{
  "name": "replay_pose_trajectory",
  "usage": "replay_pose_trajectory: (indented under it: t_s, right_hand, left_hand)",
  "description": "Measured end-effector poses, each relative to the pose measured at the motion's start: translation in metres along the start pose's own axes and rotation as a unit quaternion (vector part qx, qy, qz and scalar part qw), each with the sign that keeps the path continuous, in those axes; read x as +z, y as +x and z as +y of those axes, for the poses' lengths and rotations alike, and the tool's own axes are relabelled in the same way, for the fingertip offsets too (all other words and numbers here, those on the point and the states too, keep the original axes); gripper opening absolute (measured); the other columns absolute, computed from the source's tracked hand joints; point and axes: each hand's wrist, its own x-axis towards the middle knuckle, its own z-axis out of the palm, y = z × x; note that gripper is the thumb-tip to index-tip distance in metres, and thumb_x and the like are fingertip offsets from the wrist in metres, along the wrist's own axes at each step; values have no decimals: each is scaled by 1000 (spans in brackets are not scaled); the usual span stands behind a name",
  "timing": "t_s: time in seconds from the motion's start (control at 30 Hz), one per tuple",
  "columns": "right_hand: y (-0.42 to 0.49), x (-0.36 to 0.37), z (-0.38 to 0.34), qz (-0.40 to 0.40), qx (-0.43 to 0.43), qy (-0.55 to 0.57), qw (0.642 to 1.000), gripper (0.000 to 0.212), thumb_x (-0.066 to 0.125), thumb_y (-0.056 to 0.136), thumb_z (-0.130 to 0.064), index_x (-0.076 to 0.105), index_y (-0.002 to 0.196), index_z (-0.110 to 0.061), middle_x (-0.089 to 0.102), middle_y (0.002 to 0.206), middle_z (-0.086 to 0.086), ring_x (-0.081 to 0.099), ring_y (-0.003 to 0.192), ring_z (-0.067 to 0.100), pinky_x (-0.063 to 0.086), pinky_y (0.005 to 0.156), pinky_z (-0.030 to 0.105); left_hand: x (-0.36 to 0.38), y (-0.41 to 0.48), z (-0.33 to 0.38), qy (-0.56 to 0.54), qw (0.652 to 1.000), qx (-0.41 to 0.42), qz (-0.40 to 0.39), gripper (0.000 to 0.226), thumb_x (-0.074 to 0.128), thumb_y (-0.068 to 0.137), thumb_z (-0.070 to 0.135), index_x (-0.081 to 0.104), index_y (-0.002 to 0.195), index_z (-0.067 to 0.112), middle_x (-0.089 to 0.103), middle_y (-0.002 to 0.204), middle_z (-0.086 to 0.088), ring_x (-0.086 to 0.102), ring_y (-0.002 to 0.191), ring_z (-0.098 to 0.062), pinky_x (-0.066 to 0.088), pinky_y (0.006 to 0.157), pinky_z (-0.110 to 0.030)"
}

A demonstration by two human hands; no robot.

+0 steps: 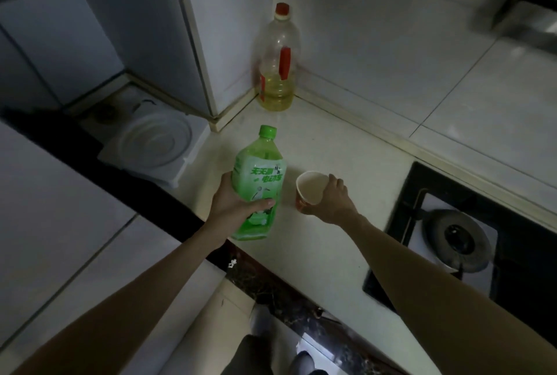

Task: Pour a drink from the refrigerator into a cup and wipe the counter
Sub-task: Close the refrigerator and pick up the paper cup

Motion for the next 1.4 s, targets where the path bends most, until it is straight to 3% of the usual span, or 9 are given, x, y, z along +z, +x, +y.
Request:
replay_pose_trajectory:
  t_s: [0.13, 0.33, 0.43, 0.53, 0.63, 0.77, 0.9, 1.3, 1.4]
  right_hand:
    - [6, 9, 0, 22, 34, 43, 998, 107, 85, 67, -40, 21, 144, -1, 39, 135, 15, 41, 126, 31, 44, 99, 44]
    - [0, 19, 4, 69, 84, 177, 978, 96, 89, 51, -46, 43, 127, -11, 54, 116, 2, 58, 101, 22, 57, 76, 39]
    - [-9, 19, 10, 95, 84, 238, 963, 78, 91, 51, -45, 52, 112, -18, 61, 100, -7, 64, 86, 12, 55, 60, 25]
    - [-27, 9, 22, 132, 89, 295, 942, 55, 88, 66, -20, 49, 105, -21, 55, 89, -16, 56, 77, 0, 45, 51, 9]
    - [-51, 0, 47, 172, 105, 326, 923, 62, 86, 70, -19, 45, 116, -17, 54, 99, -12, 55, 86, 4, 43, 60, 7]
    - [-85, -15, 76, 241, 147, 342, 896, 81, 86, 69, -27, 40, 134, -11, 54, 119, -1, 53, 105, 14, 43, 81, 26]
    - [-127, -33, 101, 302, 154, 362, 868, 79, 86, 69, -32, 42, 132, -13, 56, 123, 1, 56, 109, 16, 50, 83, 29]
    - [-321, -38, 180, 408, 149, 394, 810, 65, 85, 70, -19, 44, 120, -20, 53, 108, -11, 55, 95, 3, 47, 73, 10]
    - [-386, -23, 208, 441, 167, 402, 785, 69, 87, 65, -29, 47, 121, -27, 56, 117, -4, 59, 100, 11, 52, 79, 25]
  left_hand:
    - [4, 13, 4, -13, 1000, -7, -7, 99, 93, 38, 43, 47, 122, 19, 67, 112, 3, 66, 104, -15, 57, 91, -46]
    - [19, 27, 13, 0, 999, -13, -34, 99, 94, 38, 44, 47, 122, 22, 67, 111, 5, 66, 104, -15, 56, 92, -45]
    - [27, 31, 21, 3, 999, -5, -47, 99, 94, 36, 46, 48, 121, 22, 67, 111, 4, 67, 103, -15, 57, 90, -45]
    - [38, 32, 30, 4, 998, 7, -68, 98, 94, 36, 44, 48, 119, 22, 68, 111, 3, 68, 102, -15, 58, 89, -46]
    - [55, 30, 36, 15, 995, 21, -95, 96, 95, 35, 44, 49, 116, 22, 69, 110, 2, 69, 101, -16, 58, 89, -47]
    - [80, 18, 45, 42, 987, 51, -147, 97, 94, 36, 46, 48, 118, 21, 68, 111, 3, 68, 103, -16, 58, 89, -46]
    - [108, -10, 55, 60, 976, 80, -192, 99, 93, 37, 45, 48, 121, 20, 67, 112, 4, 67, 103, -13, 58, 88, -43]
    - [185, -183, 39, 106, 936, 165, -292, 89, 96, 52, 27, 43, 123, 29, 63, 113, 13, 64, 104, -8, 57, 91, -41]
    - [206, -242, 22, 116, 923, 175, -322, 93, 96, 46, 35, 45, 123, 28, 64, 114, 12, 64, 105, -9, 57, 91, -42]
